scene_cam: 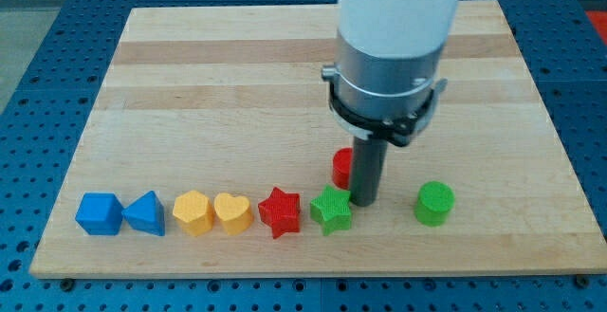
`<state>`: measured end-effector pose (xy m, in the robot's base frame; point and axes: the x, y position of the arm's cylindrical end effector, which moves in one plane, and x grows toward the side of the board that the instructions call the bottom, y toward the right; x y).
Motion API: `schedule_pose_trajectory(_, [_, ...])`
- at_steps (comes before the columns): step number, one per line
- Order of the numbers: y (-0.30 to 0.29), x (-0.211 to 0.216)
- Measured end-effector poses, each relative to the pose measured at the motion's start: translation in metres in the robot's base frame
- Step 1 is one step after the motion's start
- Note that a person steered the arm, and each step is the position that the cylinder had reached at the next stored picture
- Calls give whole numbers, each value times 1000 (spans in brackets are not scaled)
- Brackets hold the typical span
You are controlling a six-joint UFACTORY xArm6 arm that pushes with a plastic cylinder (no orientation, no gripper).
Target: Push the red circle to the center
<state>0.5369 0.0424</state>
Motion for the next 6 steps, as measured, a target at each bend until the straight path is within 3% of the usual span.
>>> schedule_pose_trajectory(3, [-48,-82])
schedule_pose_trajectory(6, [10,-133])
